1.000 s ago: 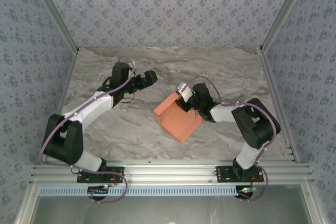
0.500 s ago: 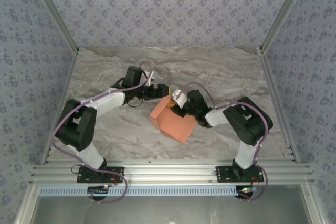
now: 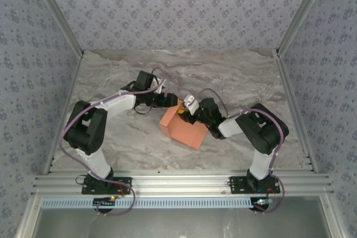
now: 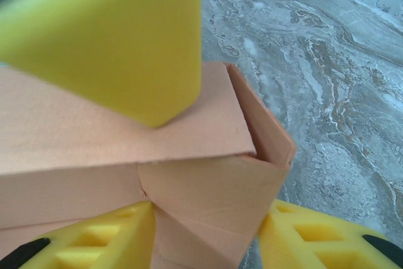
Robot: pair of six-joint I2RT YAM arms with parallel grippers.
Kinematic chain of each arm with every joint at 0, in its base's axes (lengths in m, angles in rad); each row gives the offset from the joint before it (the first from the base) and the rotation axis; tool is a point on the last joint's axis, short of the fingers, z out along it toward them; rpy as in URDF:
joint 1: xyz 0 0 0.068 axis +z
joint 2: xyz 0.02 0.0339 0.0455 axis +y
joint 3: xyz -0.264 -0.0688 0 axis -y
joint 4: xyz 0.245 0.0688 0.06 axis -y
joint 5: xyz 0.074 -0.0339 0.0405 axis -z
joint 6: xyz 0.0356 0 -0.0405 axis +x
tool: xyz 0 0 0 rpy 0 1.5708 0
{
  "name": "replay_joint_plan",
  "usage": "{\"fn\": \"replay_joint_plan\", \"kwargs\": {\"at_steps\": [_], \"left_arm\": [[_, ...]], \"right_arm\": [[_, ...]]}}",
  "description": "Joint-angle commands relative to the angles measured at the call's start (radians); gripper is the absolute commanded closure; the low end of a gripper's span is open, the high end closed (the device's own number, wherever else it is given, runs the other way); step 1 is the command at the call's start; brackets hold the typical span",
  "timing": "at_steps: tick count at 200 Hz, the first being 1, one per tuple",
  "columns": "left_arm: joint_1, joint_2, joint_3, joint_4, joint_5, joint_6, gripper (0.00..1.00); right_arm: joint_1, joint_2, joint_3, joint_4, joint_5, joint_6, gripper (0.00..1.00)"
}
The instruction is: Fold the paper box
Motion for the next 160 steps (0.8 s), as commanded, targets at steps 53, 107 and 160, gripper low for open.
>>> {"fn": "replay_joint_plan", "kwargs": {"at_steps": [53,107,160], "left_arm": [[0.015,0.013,0.037,0.001,0.048,0.018,0.25],[0.005,0.031,0.05,-0.004,0.056,0.009,0.26],[0.03,0.052,0.101,-0.032,0.054,0.046,0.28]], "right_arm": [[0.0,0.021,0.063,-0.071,0.068,0.039,0.52],[0.026,0.068,0.12,-0.095,0.123,0.068,0.61],[0.039,0.041,0.092,-0.088,0.046,0.039,0.61]]}}
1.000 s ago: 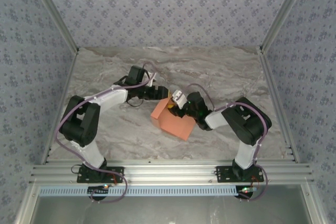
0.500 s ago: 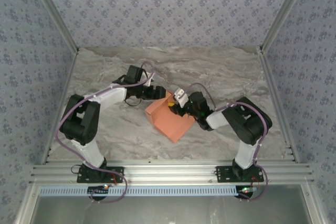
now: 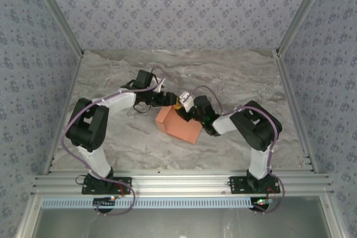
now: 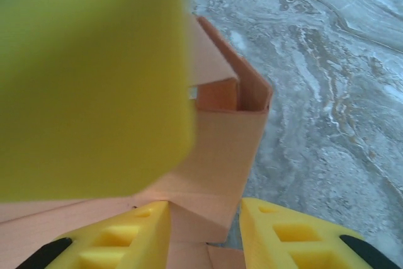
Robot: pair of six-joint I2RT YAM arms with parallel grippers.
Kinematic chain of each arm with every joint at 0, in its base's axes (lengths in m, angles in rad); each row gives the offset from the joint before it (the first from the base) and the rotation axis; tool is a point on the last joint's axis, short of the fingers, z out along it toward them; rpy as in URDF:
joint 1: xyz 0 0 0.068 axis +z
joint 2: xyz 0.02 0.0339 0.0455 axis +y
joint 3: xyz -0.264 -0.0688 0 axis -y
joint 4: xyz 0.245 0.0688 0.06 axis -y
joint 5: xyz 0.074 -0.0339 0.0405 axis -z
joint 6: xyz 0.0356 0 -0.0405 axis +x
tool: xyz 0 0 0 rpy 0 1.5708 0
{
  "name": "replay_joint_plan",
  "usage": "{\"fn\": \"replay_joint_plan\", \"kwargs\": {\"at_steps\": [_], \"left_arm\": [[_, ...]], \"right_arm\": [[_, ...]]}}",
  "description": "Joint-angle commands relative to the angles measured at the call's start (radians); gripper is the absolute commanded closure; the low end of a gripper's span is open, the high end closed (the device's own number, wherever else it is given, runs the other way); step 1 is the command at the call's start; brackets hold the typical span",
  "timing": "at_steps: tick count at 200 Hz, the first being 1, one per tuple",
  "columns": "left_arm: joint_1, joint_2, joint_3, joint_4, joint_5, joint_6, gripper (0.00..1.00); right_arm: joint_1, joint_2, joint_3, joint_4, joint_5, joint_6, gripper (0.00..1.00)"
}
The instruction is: Fold the paper box
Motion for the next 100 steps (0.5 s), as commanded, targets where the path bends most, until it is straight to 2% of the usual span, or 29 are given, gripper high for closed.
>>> {"fn": "replay_joint_plan", "kwargs": {"at_steps": [1,33,61,91,100], "left_arm": [[0.018,0.012,0.066,-0.02,0.025,0.035,0.28],[0.035,0.011,0.105,-0.058,0.09,0.075,0.28],[0.05,-0.025,0.097,-0.054,0.146,0.091,0.25],[0.086,-0.044,0.078,-0.064,0.111,0.084,0.25],[0.094,-0.042,0.078,-0.074,0.096,0.085,0.27]], "right_arm": [[-0.009,-0.03,-0.021,-0.009,-0.063,-0.01,0.61],[-0.053,-0.09,-0.043,-0.075,-0.215,-0.045,0.58],[-0.071,-0.122,-0.029,-0.135,-0.254,-0.078,0.52],[-0.115,-0.142,-0.024,-0.15,-0.263,-0.072,0.47],[-0.134,-0.145,0.001,-0.203,-0.267,-0.057,0.47]]}}
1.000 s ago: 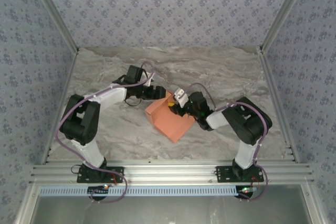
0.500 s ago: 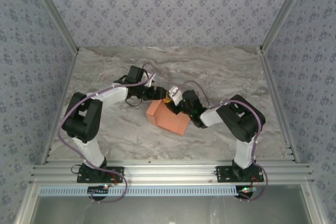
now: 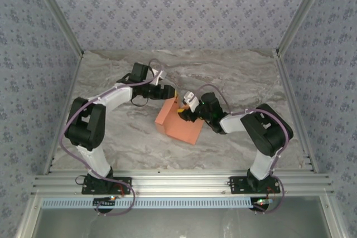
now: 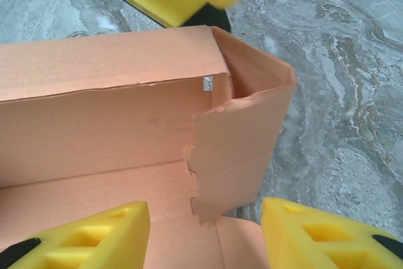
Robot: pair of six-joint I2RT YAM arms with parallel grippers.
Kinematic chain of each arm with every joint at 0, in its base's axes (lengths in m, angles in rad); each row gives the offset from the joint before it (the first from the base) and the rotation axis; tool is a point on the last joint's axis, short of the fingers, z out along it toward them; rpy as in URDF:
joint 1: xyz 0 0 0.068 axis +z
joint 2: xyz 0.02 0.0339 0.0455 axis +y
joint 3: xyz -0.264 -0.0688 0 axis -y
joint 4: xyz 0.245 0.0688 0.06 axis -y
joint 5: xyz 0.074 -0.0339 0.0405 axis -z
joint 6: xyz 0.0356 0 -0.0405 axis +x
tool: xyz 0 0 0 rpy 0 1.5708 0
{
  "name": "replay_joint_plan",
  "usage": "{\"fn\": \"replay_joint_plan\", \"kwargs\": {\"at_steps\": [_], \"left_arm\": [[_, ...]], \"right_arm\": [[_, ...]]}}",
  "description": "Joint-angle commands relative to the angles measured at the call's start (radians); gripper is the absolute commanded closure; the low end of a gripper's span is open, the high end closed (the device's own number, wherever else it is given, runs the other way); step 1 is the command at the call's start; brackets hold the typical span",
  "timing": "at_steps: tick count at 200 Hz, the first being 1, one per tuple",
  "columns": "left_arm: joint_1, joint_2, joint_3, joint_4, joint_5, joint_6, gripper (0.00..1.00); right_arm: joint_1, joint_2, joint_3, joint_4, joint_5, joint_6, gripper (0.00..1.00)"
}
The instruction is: Fold the paper box
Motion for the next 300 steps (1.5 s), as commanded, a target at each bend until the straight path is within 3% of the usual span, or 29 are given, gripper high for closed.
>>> {"fn": "replay_joint_plan", "kwargs": {"at_steps": [1,43,124,185,203,222,259,300], "left_arm": [[0.03,-0.04,-0.005,-0.036,-0.003,0.024,0.27],[0.024,-0.028,-0.011,-0.044,-0.025,0.054,0.34],[0.009,0.008,-0.011,-0.068,-0.03,0.088,0.44],[-0.006,0.036,-0.007,-0.078,-0.03,0.098,0.51],[-0.009,0.04,-0.007,-0.081,-0.026,0.106,0.51],[-0.011,0.048,-0.004,-0.085,-0.01,0.111,0.52],[-0.011,0.055,-0.001,-0.095,0.014,0.111,0.56],[0.012,0.014,-0.011,-0.139,0.023,0.115,0.53]], "right_arm": [[-0.046,-0.031,0.042,-0.099,-0.041,0.003,0.47],[-0.083,-0.039,0.137,-0.32,-0.166,-0.054,0.46],[-0.07,0.097,0.305,-0.364,-0.177,-0.063,0.47],[-0.009,0.126,0.369,-0.469,-0.182,-0.141,0.53],[0.005,0.124,0.366,-0.467,-0.167,-0.149,0.55],[0.023,0.13,0.369,-0.455,-0.12,-0.148,0.64],[0.062,0.127,0.344,-0.398,-0.053,-0.148,0.64],[0.068,0.095,0.271,-0.309,-0.088,-0.135,0.62]]}}
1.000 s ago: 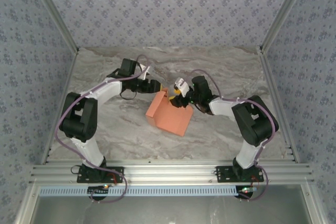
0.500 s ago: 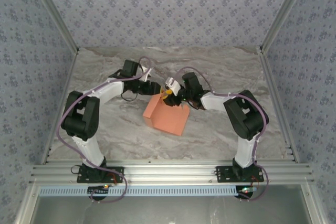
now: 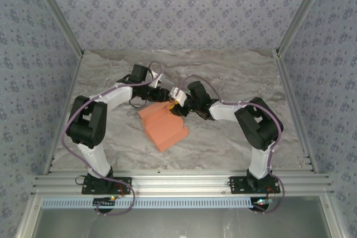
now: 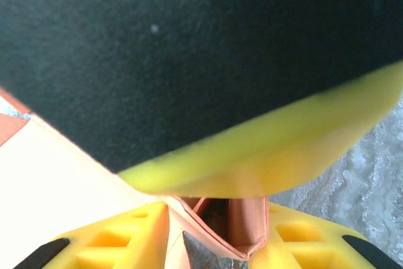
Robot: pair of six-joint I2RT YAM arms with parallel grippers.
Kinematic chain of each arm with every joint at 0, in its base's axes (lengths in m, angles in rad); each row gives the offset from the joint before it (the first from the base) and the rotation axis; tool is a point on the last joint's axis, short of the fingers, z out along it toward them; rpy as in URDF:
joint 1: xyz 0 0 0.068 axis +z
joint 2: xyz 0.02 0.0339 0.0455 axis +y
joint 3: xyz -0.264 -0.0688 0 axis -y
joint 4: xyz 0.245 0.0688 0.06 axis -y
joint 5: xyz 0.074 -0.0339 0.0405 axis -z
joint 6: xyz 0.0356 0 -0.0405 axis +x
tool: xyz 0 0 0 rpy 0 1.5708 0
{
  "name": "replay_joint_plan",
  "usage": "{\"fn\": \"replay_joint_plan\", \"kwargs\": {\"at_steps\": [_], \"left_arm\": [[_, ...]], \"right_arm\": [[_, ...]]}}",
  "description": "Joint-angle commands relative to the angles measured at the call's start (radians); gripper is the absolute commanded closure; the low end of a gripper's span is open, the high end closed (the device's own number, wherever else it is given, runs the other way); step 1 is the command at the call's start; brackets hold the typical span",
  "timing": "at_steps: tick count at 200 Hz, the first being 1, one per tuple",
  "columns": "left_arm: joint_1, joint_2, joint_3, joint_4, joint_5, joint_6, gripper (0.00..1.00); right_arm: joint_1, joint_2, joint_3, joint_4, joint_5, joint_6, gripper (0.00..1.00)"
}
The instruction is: Fold the paper box
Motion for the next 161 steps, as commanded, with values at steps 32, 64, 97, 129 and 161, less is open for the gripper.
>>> {"fn": "replay_joint_plan", "kwargs": {"at_steps": [32,64,97,129,161], "left_arm": [[0.031,-0.058,-0.027,-0.107,0.062,0.033,0.52],[0.037,-0.051,-0.044,-0.103,0.078,0.045,0.52],[0.043,-0.071,-0.077,-0.049,0.114,0.006,0.53],[0.043,-0.105,-0.127,-0.016,0.11,-0.015,0.54],[0.043,-0.125,-0.188,0.059,0.113,-0.066,0.55]], "right_arm": [[0.059,-0.018,-0.065,0.106,0.034,-0.03,0.61],[0.076,-0.018,-0.071,0.123,0.062,-0.039,0.61],[0.081,-0.011,-0.064,0.127,0.084,-0.031,0.61],[0.082,-0.012,-0.052,0.135,0.098,0.06,0.62],[0.106,0.016,-0.058,0.195,0.143,0.119,0.64]]}}
